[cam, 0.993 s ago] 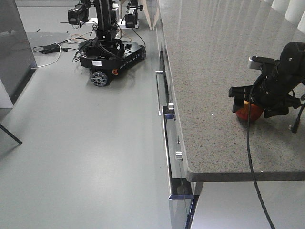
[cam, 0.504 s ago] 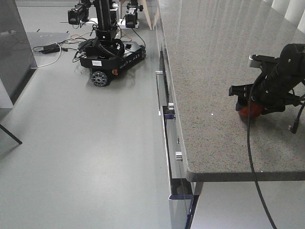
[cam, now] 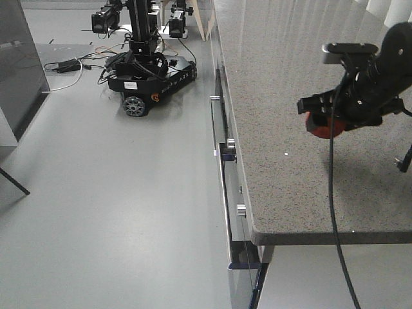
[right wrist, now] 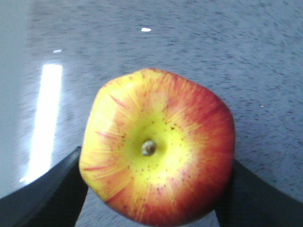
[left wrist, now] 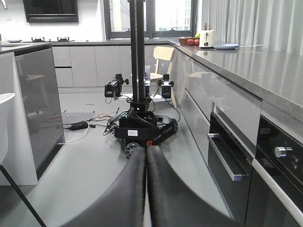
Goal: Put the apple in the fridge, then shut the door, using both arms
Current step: 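Lift the apple off the counter with the right gripper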
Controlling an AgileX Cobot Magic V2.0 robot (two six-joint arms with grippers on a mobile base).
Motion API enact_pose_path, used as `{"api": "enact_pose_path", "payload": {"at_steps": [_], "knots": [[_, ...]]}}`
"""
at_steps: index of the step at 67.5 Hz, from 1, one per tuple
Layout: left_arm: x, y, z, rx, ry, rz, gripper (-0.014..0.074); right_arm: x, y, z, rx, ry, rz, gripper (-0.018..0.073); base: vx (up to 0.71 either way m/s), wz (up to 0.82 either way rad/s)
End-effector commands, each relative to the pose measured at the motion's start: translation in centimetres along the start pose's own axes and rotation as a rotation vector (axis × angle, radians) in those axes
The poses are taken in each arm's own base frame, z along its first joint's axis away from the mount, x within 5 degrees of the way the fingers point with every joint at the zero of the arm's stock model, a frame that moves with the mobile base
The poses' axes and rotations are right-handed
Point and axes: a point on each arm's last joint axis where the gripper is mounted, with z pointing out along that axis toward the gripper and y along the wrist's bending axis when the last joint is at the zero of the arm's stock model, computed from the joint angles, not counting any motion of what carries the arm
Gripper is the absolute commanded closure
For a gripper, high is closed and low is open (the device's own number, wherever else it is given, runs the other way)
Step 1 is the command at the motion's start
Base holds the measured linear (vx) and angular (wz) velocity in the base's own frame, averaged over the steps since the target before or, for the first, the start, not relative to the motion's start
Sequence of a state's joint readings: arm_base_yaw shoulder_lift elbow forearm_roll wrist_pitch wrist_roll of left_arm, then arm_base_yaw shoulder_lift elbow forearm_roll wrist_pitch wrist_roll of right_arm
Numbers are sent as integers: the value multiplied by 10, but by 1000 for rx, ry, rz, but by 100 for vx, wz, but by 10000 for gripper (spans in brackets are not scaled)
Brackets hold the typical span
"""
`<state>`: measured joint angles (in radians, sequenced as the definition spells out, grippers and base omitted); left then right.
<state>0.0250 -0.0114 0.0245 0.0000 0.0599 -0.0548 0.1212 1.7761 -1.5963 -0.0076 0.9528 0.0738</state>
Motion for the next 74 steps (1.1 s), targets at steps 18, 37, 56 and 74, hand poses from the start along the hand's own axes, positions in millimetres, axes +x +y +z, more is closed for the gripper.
{"api": "enact_pose_path", "payload": {"at_steps": [18,37,56,74], "knots": [[2,0,0,5,-61,-17,603,15,53,-102,-78,-207,-172,199,0,0],[2,0,0,5,-61,-17,603,89,59,-144,-169,-346,-242,199,0,0],[2,0,0,5,-61,-17,603,161,39,-192,-238,-459,-248,199,0,0],[2,0,0,5,-61,-17,603,219,13,-222,-245,-530,-260,199,0,0]]}}
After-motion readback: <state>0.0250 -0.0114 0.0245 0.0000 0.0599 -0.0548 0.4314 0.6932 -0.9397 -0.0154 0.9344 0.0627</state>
